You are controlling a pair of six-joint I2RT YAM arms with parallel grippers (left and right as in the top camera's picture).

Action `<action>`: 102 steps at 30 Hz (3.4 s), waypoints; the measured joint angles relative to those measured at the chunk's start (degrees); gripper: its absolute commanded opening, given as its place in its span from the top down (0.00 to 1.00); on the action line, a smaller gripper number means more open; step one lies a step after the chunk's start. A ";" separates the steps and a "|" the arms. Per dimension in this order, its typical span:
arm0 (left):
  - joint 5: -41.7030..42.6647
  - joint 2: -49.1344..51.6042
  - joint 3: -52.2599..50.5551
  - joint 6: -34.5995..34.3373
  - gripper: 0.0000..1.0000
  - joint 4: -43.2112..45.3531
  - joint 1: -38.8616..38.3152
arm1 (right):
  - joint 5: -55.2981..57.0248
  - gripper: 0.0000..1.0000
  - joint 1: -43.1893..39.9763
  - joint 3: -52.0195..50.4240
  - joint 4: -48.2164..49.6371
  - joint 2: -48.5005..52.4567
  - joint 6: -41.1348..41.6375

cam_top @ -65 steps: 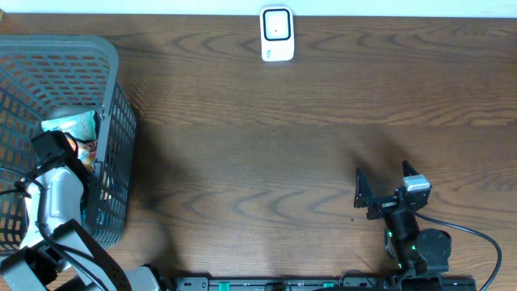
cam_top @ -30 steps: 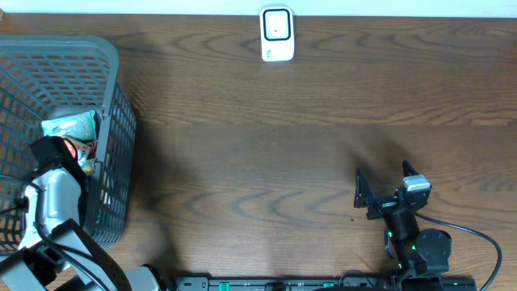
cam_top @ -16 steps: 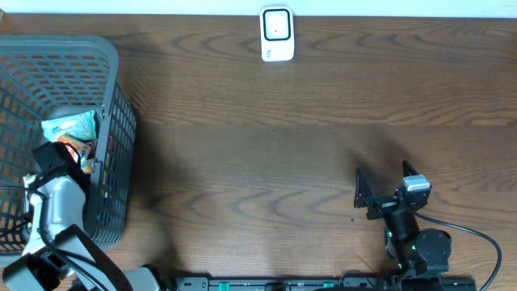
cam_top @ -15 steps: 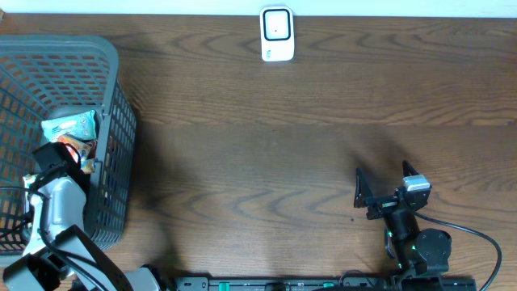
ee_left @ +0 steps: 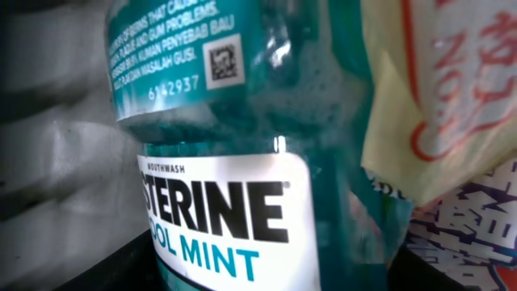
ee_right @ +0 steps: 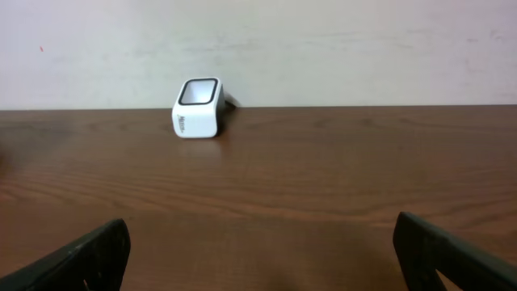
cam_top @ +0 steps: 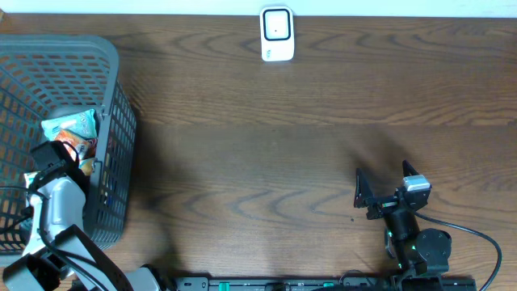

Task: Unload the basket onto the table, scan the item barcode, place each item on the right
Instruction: 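Reach down with the left gripper and grasp the Listerine bottle, then lift the Listerine bottle out and carry it toward the scanner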

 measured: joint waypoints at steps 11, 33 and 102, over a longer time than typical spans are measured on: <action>5.40 -2.84 1.66 6.91 0.49 -5.97 0.02 | 0.00 0.01 -0.02 0.00 0.00 0.00 0.00; 14.80 -24.98 0.98 9.53 0.39 -7.96 -0.39 | 0.02 0.01 0.00 0.00 0.00 0.00 0.00; 51.32 -45.18 12.74 4.81 0.90 18.25 -21.27 | 0.02 0.01 0.00 0.00 0.00 0.00 0.00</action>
